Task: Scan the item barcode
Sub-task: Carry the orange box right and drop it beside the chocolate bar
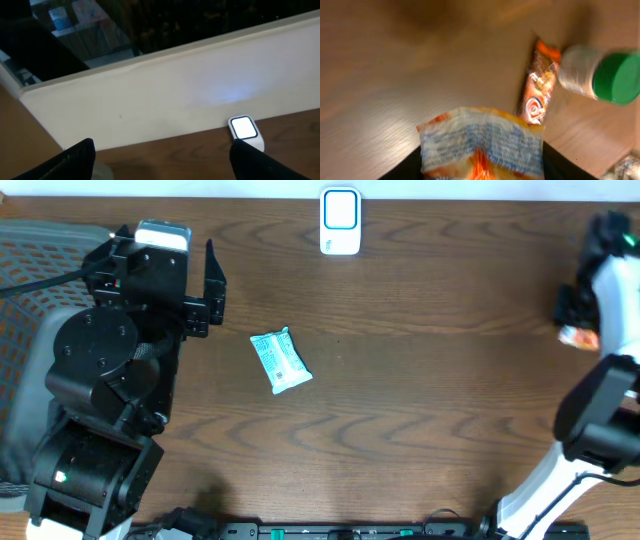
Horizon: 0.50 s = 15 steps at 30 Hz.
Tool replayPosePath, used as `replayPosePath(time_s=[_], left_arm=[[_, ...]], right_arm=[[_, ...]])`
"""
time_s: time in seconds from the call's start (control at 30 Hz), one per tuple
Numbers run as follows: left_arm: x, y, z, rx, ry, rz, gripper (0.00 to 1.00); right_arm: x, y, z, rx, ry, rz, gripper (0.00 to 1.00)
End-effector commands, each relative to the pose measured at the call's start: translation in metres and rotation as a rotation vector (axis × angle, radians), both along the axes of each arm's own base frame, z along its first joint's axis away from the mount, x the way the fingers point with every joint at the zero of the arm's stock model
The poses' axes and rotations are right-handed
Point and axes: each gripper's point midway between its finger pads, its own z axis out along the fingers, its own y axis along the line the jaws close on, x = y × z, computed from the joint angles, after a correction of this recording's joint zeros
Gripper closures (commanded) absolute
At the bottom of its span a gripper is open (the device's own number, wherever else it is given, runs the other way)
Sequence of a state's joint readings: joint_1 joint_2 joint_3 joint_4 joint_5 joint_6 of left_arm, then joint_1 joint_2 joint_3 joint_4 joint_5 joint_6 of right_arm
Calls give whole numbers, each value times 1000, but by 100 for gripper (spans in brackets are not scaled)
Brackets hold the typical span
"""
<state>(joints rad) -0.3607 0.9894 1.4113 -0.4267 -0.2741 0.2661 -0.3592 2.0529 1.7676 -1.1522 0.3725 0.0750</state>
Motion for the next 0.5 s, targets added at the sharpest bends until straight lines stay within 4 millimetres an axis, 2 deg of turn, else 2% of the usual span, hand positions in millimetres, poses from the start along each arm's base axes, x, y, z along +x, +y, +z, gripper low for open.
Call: replayPosePath(time_s=[0.0, 0.07, 0.1, 0.13, 0.17, 0.27, 0.33, 0.4, 0.47], left_arm=[[1, -4, -1, 4, 2, -24, 14], [2, -4, -2, 4, 4, -24, 14], [2, -4, -3, 5, 6, -24, 14], [4, -5, -3, 6, 9, -24, 14], [4, -5, -3, 6, 7, -23, 14], [4, -5, -3, 7, 8, -23, 14], [4, -5, -3, 6, 8, -24, 14], [4, -5, -2, 5, 5, -23, 14], [4, -5, -2, 4, 1, -23, 14]], right_arm=[[-26, -31, -19, 15, -12, -139, 48], [-30, -42, -27, 62, -52, -185, 43], [-30, -45, -29, 90, -78, -201, 32], [-29, -47, -29, 119, -106, -211, 10], [-26, -48, -28, 138, -127, -216, 1], [-12, -44, -3, 195, -194, -205, 1], [6, -34, 30, 234, -271, -172, 1], [32, -12, 80, 313, -399, -102, 1], [64, 34, 143, 473, -588, 37, 1]])
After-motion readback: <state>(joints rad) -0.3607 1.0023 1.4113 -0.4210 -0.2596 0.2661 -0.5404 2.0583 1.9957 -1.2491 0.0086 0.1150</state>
